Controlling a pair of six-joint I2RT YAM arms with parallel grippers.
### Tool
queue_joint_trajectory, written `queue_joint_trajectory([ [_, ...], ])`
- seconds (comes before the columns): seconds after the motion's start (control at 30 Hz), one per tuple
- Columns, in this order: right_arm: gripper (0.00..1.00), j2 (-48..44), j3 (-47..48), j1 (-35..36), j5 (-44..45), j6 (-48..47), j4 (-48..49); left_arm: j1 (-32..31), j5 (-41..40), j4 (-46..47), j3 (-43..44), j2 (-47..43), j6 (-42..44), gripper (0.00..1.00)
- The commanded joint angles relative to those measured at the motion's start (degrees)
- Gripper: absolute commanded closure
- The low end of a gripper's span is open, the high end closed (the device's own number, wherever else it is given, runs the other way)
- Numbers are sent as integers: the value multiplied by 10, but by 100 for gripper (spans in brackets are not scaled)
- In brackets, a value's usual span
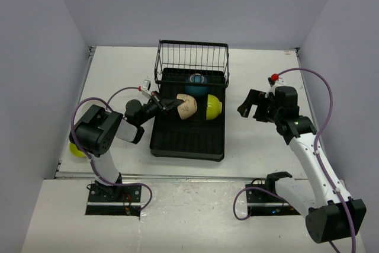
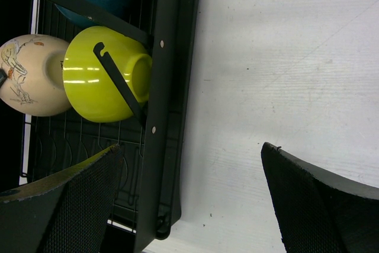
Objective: Unload the bowls from the dish rack
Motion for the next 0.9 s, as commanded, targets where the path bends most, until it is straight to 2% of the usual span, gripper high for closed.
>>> queue_joint_trajectory([
  [0.0, 1, -6, 18, 3, -2, -11, 0, 7, 9, 286, 15, -14, -21, 100],
  [0.6, 1, 1, 23, 3, -5, -10, 2, 25, -1, 287, 54, -62, -59, 100],
  [0.87, 1, 2, 24, 3, -7, -9, 2, 26, -7, 288, 46, -80, -75, 100],
])
